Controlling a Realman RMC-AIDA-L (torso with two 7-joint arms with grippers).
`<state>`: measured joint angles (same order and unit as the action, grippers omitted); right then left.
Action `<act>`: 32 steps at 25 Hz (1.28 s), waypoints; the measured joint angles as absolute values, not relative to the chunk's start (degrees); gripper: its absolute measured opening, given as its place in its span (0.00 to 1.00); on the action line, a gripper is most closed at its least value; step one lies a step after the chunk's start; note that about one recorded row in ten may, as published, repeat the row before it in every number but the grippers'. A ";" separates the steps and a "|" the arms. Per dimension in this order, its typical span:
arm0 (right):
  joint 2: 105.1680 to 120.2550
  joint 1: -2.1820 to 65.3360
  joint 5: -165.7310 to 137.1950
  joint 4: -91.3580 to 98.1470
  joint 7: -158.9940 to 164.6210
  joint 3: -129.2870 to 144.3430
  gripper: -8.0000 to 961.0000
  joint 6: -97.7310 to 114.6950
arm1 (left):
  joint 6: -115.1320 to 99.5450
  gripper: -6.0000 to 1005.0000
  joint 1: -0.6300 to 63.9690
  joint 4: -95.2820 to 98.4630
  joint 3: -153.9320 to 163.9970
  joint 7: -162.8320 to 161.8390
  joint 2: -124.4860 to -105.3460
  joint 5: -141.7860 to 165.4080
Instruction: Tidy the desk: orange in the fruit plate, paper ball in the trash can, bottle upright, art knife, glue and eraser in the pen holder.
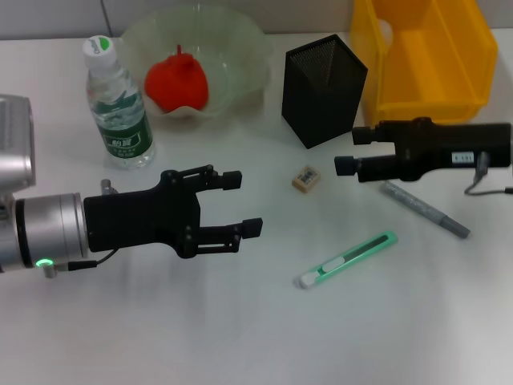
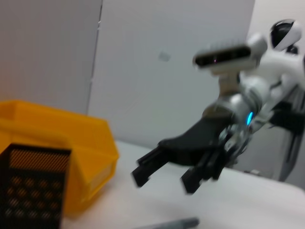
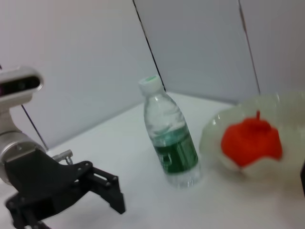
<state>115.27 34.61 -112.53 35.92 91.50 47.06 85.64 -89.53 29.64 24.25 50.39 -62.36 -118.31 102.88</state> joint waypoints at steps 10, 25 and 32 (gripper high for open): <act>114.62 45.62 -135.42 52.92 121.75 47.02 0.86 96.45 | -87.79 0.80 28.72 23.46 50.63 -60.98 -118.30 102.70; 117.83 50.90 -143.58 56.00 129.26 62.70 0.86 88.66 | -87.62 0.80 27.84 23.75 50.63 -61.44 -118.05 102.72; 119.15 50.64 -143.16 52.52 128.38 71.04 0.86 78.72 | -87.60 0.80 27.34 23.83 50.62 -61.51 -117.96 102.74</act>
